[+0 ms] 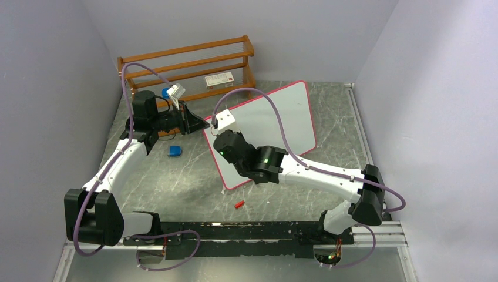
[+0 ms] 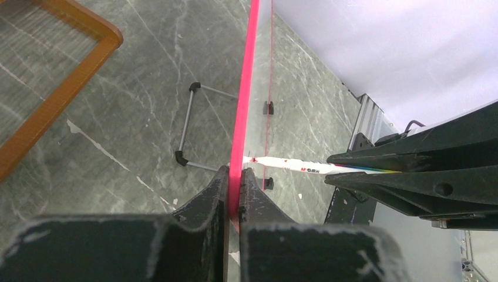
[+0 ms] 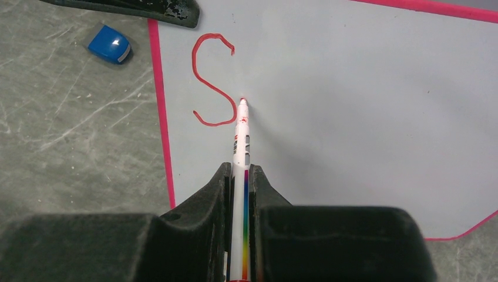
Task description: Write a sentence on the whiteboard
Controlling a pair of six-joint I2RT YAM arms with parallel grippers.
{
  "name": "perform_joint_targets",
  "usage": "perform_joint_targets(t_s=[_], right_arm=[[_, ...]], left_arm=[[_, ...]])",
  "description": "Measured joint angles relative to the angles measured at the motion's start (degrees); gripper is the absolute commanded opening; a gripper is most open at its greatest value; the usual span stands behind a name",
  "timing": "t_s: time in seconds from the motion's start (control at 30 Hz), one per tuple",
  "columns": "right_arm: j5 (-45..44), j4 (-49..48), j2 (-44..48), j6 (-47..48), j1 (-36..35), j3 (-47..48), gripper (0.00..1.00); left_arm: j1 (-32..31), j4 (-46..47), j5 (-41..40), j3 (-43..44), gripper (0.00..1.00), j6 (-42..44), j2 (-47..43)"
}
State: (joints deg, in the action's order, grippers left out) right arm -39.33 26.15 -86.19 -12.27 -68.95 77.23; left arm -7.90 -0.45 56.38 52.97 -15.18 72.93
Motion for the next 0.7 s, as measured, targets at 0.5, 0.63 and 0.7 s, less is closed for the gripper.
perform_joint_targets(t_s=[0.5, 0.63, 0.7], right_arm=[[-1.46, 0.33, 0.35, 0.07, 1.2, -0.13, 0.0], [-2.12, 0.66, 0.85, 0.04, 1.81, -0.66, 0.0], [-2.29, 0.87, 1.03, 0.02, 2.14, -0.85, 0.0]], left_arm=[[0.0, -0.02, -0.28, 0.0, 0.05, 0.04, 0.07], [0.0, -0.02, -0.28, 0.0, 0.05, 0.04, 0.07], [0.0, -0.02, -0.28, 0.0, 0.05, 0.07, 0.07]])
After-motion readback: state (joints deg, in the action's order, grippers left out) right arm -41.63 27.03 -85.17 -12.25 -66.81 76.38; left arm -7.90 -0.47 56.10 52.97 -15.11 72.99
